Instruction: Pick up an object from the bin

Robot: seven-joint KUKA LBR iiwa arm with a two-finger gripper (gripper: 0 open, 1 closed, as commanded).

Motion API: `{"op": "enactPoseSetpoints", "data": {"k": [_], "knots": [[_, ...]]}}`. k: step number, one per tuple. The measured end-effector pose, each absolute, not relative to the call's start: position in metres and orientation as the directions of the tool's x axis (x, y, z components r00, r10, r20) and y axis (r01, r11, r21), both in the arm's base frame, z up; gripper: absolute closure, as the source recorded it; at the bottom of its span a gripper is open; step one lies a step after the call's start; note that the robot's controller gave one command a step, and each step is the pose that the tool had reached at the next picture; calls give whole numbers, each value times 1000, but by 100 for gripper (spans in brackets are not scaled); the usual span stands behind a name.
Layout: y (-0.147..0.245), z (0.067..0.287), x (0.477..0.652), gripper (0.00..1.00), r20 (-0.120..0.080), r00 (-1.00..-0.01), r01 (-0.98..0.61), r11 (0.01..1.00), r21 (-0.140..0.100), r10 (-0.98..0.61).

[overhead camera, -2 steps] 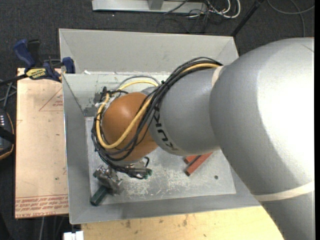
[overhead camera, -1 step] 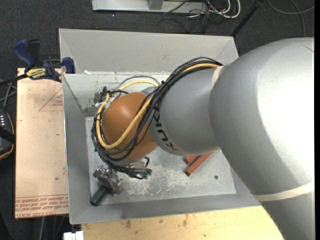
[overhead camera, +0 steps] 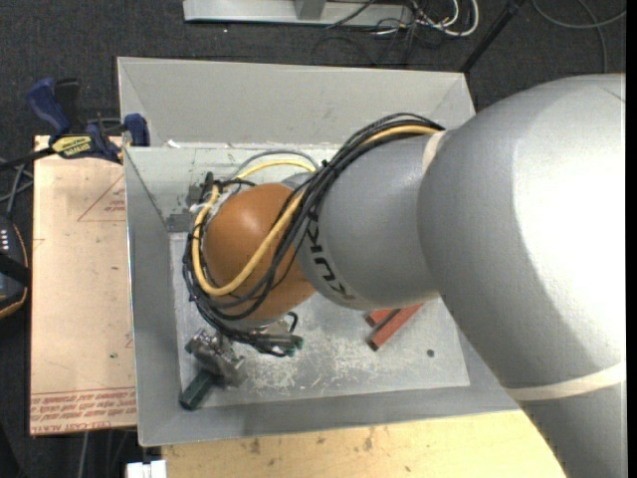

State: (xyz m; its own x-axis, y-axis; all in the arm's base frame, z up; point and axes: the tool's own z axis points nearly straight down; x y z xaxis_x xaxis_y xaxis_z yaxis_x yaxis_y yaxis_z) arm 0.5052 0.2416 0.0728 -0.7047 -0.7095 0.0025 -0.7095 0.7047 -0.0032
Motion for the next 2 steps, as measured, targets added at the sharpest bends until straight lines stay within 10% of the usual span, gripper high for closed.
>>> {"op": "enactPoseSetpoints", "data": {"k": [2], "knots": [[242, 80, 504, 100, 3, -706, -709, 706, 1, -709]]}}
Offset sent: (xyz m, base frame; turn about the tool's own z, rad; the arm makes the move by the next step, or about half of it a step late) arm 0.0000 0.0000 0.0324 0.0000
